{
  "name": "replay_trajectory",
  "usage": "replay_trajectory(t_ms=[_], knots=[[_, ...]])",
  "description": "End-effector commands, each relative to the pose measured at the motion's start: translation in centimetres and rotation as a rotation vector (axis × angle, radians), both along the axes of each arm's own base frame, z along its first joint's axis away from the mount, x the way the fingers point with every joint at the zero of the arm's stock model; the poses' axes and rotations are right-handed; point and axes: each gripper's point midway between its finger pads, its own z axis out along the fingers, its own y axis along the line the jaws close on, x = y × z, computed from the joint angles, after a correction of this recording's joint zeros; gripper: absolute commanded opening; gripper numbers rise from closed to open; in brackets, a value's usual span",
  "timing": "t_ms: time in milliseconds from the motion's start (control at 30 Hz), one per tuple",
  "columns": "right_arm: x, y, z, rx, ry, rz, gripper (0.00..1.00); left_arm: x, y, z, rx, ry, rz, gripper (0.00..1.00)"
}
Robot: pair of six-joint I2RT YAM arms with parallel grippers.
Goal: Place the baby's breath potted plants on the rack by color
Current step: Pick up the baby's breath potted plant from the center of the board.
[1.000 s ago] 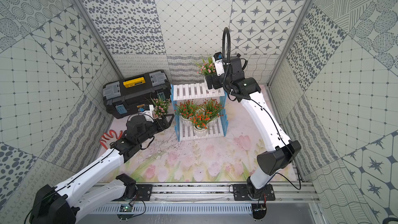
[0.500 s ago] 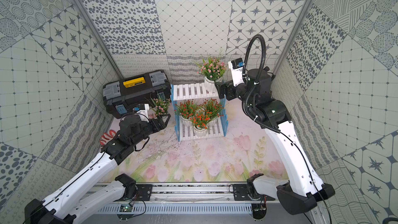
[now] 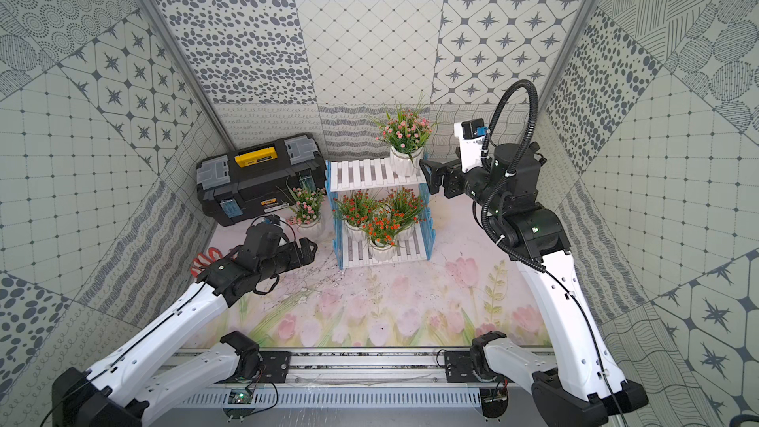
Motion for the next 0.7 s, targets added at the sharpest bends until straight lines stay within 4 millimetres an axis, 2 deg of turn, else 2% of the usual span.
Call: replay_trajectory(t_ms=[0,167,333,667], knots=[[0.0,0.5,1.1,0.054,-0.051,0.046,0.98,0.1,2.0,-3.8,0.145,0.036,0.056,0.98],[0.6,0.7,-0.1,0.055,-0.055,0.063,0.98,3.3,1.7,-1.9,0.184,-0.287,0.111,0.99],[0.9,0.6,-0.7,0.058,-0.068,0.072,0.98,5.7,1.3,-1.5,0.240,-0.454,0.107,0.99],[1.3,-0.5,-1.4,0.068,-0.104,0.048,0.98,9.8,-1.5,-1.1,0.367,-0.703,-0.010,0.99]])
